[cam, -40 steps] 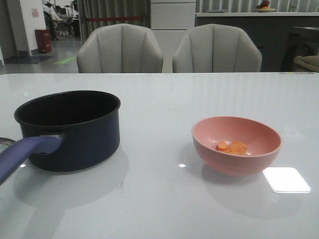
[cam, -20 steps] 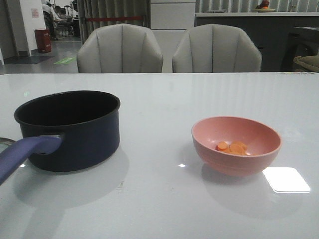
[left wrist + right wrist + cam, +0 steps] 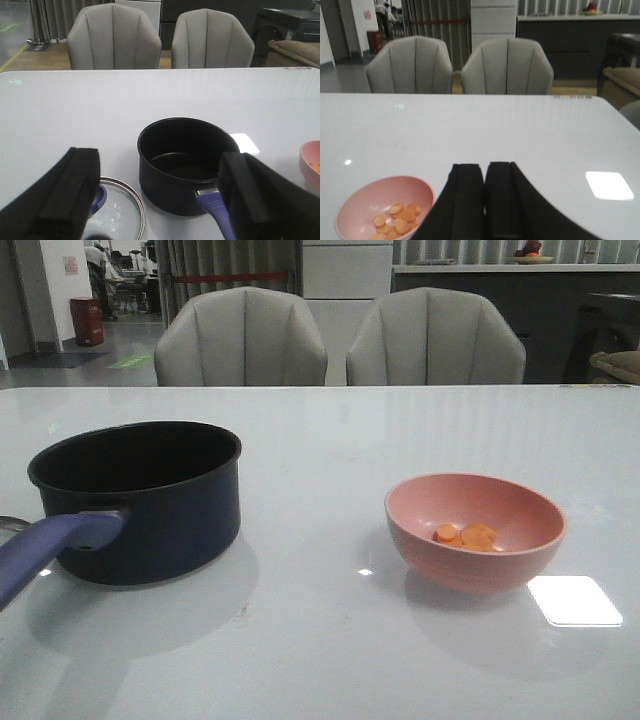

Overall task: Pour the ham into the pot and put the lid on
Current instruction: 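Lower the right gripper to the pink bowl rim and grasp it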

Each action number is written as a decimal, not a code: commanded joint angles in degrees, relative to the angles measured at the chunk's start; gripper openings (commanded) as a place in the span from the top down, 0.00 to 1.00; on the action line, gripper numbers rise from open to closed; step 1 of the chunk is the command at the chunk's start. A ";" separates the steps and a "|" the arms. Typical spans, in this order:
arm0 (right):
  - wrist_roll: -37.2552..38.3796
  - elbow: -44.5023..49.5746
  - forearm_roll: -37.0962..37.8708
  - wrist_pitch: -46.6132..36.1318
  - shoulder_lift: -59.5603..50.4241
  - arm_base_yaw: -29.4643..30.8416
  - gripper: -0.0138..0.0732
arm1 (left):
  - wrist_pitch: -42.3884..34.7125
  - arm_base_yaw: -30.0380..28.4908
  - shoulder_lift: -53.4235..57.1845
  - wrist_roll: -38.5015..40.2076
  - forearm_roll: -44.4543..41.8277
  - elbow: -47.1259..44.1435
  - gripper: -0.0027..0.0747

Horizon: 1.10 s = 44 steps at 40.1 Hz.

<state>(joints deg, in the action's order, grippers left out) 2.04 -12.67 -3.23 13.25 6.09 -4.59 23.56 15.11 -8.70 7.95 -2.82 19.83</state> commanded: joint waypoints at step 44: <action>-4.67 -32.01 -13.35 16.86 62.79 -2.67 0.30 | -4.28 0.27 -0.52 0.09 0.46 1.49 0.28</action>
<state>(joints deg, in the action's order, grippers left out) -0.83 -40.06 -15.61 30.85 64.34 -6.35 23.56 15.11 -8.70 7.95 -2.47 19.83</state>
